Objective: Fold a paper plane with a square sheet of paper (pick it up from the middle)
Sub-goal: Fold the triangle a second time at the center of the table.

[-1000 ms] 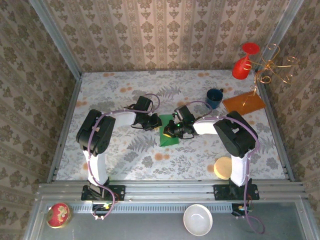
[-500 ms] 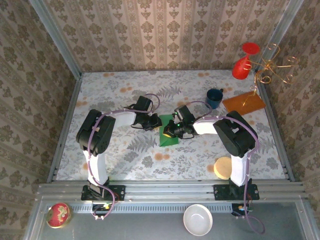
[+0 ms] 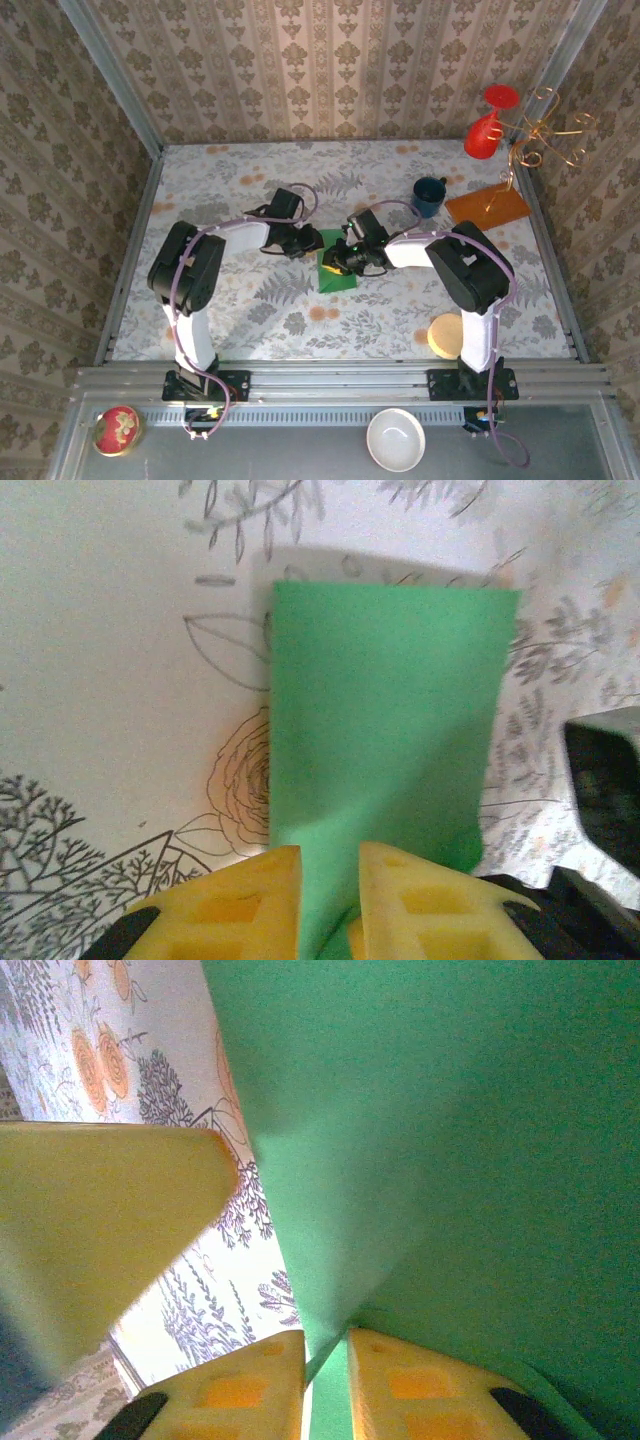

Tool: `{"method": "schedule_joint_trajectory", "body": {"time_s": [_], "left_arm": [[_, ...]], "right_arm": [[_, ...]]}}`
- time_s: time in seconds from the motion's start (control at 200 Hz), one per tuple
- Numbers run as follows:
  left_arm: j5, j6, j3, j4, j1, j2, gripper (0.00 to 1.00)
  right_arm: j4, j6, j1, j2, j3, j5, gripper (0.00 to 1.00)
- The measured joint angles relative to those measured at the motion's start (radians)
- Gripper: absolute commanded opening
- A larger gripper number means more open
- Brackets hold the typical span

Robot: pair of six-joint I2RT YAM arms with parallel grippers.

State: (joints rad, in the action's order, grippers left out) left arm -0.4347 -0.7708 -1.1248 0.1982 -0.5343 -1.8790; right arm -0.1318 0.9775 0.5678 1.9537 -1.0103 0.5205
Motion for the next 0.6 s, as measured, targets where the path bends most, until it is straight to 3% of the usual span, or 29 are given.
{"method": "schedule_joint_trajectory", "body": {"time_s": [0.295,0.6], "left_arm": [[0.041,-0.042,0.184,-0.034,-0.008,0.209,0.21],[0.071,-0.107,0.32,-0.064,-0.136,0.317,0.13]], "right_arm": [[0.01,-0.006,0.0,0.0,-0.012,0.012,0.3],[0.049,-0.025,-0.002,0.0,-0.025,0.015,0.3]]}}
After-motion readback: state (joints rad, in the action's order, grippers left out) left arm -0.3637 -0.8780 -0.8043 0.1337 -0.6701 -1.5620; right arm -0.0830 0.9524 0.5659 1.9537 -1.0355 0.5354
